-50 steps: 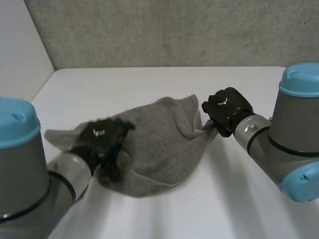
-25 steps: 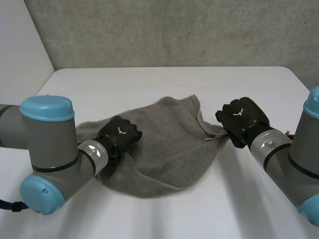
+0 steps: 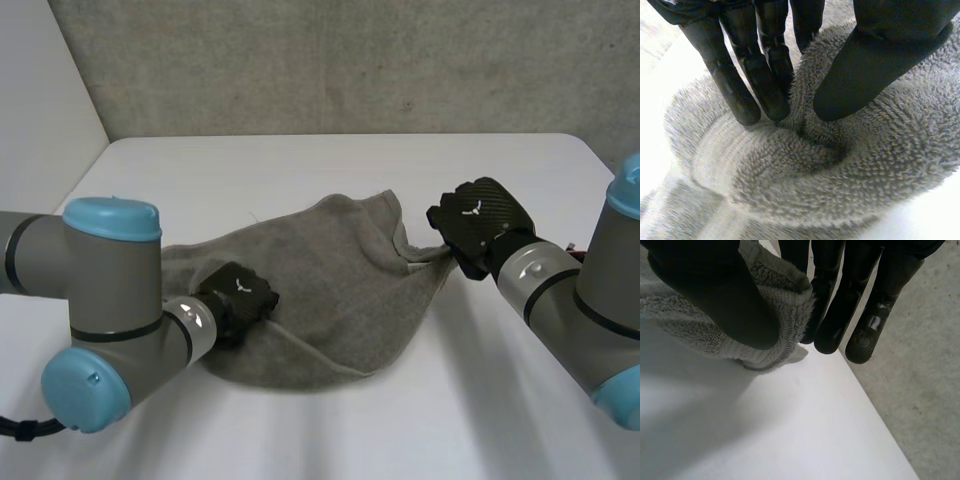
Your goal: Fold the towel.
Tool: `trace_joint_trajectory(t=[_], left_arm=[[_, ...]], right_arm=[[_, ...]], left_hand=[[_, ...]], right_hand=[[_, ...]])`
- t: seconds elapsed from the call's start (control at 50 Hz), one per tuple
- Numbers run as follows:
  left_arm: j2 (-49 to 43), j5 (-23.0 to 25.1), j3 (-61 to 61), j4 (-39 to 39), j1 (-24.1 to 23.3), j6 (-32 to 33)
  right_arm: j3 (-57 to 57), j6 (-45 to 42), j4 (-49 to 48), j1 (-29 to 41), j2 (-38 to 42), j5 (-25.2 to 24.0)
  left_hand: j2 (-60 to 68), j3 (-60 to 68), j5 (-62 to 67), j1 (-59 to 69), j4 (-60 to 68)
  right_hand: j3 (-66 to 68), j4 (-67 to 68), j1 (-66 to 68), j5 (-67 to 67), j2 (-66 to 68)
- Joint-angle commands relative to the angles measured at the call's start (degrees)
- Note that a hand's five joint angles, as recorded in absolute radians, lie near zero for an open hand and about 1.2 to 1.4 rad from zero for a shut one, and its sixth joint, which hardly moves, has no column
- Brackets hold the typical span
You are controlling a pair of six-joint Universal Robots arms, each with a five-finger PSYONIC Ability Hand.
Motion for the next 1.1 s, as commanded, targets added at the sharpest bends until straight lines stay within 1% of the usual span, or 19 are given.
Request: trace_joint_trajectory(t=[0.02, 0.1, 0.12, 0.14, 0.16, 0.22, 0.28, 0.36, 0.42, 0.52, 0.64, 0.68, 0.8, 0.82, 0.84, 0.86, 0.9, 1.02, 1.1], left_arm=[[0.9, -0.1, 8.4, 1.8, 0.0, -0.2], [0.8, -3.0, 22.2, 6.1, 0.0, -0.4], [0.8, -3.0, 22.3, 6.1, 0.0, -0.4], [0.8, -5.0, 27.8, 8.1, 0.0, -0.5], [1.0, -7.2, 32.9, 11.0, 0.1, -0.9], [1.5, -9.6, 36.9, 14.6, 0.3, -1.2], [7.8, -14.1, 36.6, 25.7, 2.1, -5.0], [13.0, -13.4, 23.5, 31.4, 2.5, -10.2], [14.2, -13.2, 18.2, 32.4, 2.5, -10.9], [15.2, -12.4, -1.7, 33.7, 2.9, -10.8], [12.4, -12.3, -12.0, 33.2, 4.0, -10.7], [10.5, -12.5, -16.4, 32.2, 3.6, -10.6], [11.1, -12.5, -20.1, 26.3, 0.8, -11.0], [11.5, -12.5, -20.2, 23.7, -0.9, -11.0], [12.2, -12.5, -20.0, 21.4, -2.5, -11.0], [12.2, -12.5, -20.0, 21.3, -2.5, -11.0], [14.9, -12.4, -19.6, 17.8, -5.2, -11.0], [18.4, -12.5, -19.7, 17.1, -6.0, -11.0], [18.6, -12.5, -19.6, 17.8, -4.1, -11.0]], right_arm=[[-7.1, -3.5, -0.6, 0.2, 2.8, 0.8], [-13.9, -2.2, -5.6, 0.3, 4.1, 1.8], [-17.1, -0.5, -10.7, 0.2, 4.1, 3.0], [-17.1, -0.5, -10.8, 0.2, 4.1, 3.0], [-19.6, 1.7, -17.2, 0.1, 3.9, 5.0], [-21.9, 5.6, -30.7, -0.2, 3.3, 9.4], [-21.2, 7.7, -37.7, -0.1, 1.8, 11.7], [-15.8, 8.3, -35.0, 0.1, 1.0, 10.5], [-11.8, 8.2, -32.2, 0.2, 0.7, 8.4], [-6.4, 7.6, -24.8, -0.3, 0.5, 5.2], [-3.3, 5.5, -13.0, -0.4, 1.9, 3.9], [-1.5, 2.7, -4.9, -0.6, 3.5, 3.7], [1.4, 1.2, 0.0, -0.7, 3.2, 3.7], [2.3, 1.2, -0.2, -0.7, 3.1, 3.6], [3.0, 1.2, -0.2, -0.7, 2.9, 3.5], [3.0, 1.2, -0.2, -0.7, 2.9, 3.5], [3.8, 1.3, -0.3, -0.8, 0.6, 3.6], [4.9, 2.0, -0.5, -0.7, -2.4, 2.7], [5.4, 5.5, -0.6, -0.6, -4.3, 2.4]], left_hand=[[13.0, 12.9, 13.8, 14.8, 13.0], [13.0, 12.9, 13.8, 14.8, 13.0], [13.0, 12.9, 13.8, 14.8, 13.0], [13.0, 12.9, 13.8, 14.8, 13.0], [13.0, 12.9, 13.8, 14.8, 13.0], [13.0, 12.9, 13.8, 14.8, 13.0], [13.0, 12.9, 13.8, 14.8, 13.0], [13.0, 12.9, 13.8, 14.8, 13.0], [13.0, 12.9, 13.8, 14.8, 13.0], [13.0, 12.9, 13.8, 14.8, 13.0], [13.0, 12.9, 13.8, 14.8, 13.0], [13.0, 12.9, 13.8, 14.8, 13.0], [13.0, 12.9, 13.8, 14.8, 13.0], [9.2, 9.1, 10.0, 11.0, 9.2], [-2.3, -2.4, -1.6, -0.5, -2.3], [-2.5, -2.5, -1.7, -0.7, -2.4], [-30.3, -30.3, -29.5, -28.5, -30.2], [-34.2, -34.3, -33.5, -32.5, -34.2], [-39.6, -39.7, -38.8, -37.8, -39.6]], right_hand=[[12.0, 11.5, 24.5, 14.0, 12.1], [12.0, 11.5, 24.5, 14.0, 12.1], [12.0, 11.5, 24.5, 14.0, 12.1], [12.0, 11.5, 24.5, 14.0, 12.1], [12.0, 11.5, 24.5, 14.0, 12.1], [12.0, 11.5, 24.5, 14.0, 12.1], [12.0, 11.5, 24.5, 14.0, 12.1], [12.0, 11.5, 24.5, 14.0, 12.1], [12.0, 11.5, 24.5, 14.0, 12.1], [12.0, 11.5, 24.5, 14.0, 12.1], [12.0, 11.5, 24.5, 14.0, 12.1], [12.0, 11.5, 24.5, 14.0, 12.1], [12.0, 11.5, 24.5, 14.0, 12.1], [12.0, 11.5, 24.5, 14.0, 12.1], [12.0, 11.5, 24.5, 14.0, 12.1], [12.0, 11.5, 24.5, 14.0, 12.1], [12.0, 11.5, 24.5, 14.0, 12.1], [12.0, 11.5, 24.5, 14.0, 12.1], [12.0, 11.5, 24.5, 14.0, 12.1]])
